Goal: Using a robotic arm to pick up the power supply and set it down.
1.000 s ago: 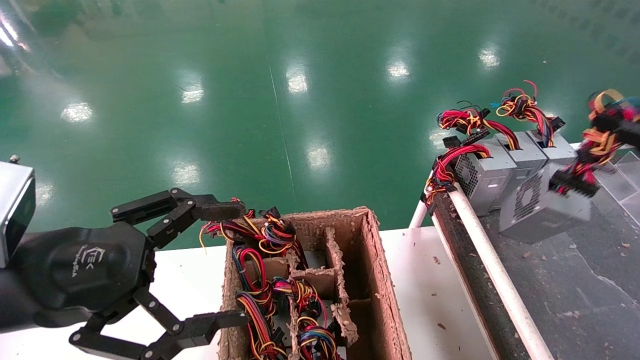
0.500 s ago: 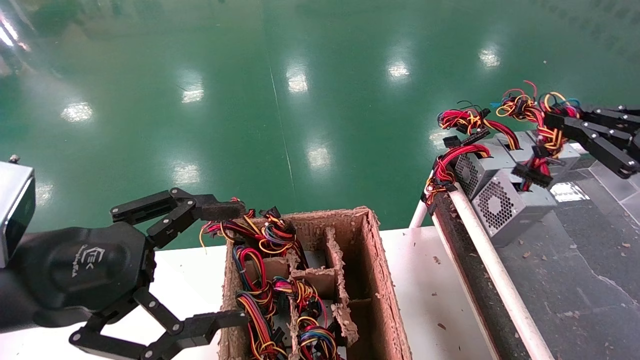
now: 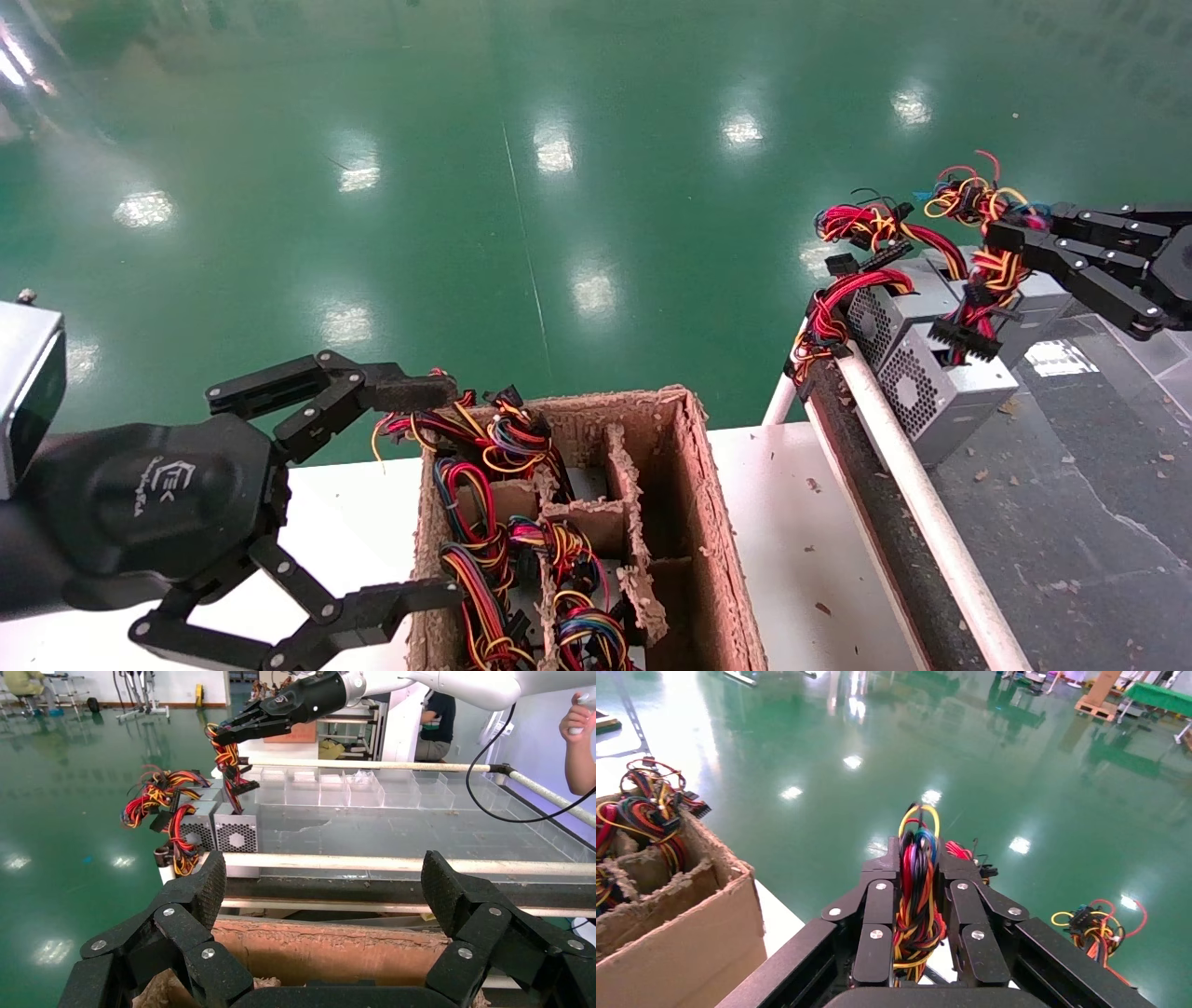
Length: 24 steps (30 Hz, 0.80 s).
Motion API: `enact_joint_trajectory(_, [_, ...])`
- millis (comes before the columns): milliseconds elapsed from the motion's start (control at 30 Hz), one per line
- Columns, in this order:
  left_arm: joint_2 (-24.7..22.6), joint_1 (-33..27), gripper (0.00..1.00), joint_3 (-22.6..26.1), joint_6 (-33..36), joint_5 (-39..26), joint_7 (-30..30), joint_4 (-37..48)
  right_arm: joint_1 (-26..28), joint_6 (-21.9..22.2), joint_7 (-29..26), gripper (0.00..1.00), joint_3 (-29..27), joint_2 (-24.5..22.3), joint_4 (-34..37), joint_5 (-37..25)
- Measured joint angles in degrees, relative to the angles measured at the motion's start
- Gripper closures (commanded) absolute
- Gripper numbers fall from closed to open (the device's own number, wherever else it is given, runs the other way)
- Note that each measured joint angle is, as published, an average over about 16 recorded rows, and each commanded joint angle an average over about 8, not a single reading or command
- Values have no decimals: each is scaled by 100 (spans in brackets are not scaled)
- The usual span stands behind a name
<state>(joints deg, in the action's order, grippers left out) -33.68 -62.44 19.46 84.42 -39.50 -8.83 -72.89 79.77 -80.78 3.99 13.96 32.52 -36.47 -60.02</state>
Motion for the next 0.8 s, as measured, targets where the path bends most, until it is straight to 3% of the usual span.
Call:
enact_joint_trajectory(467, [1, 0, 0, 1, -1, 1, 1, 0, 98, -220, 34, 0, 92, 72, 255, -51])
enact_joint_trajectory(800, [1, 0, 0, 2, -2, 2, 2, 3, 10, -279, -81, 0, 207, 123, 26, -18])
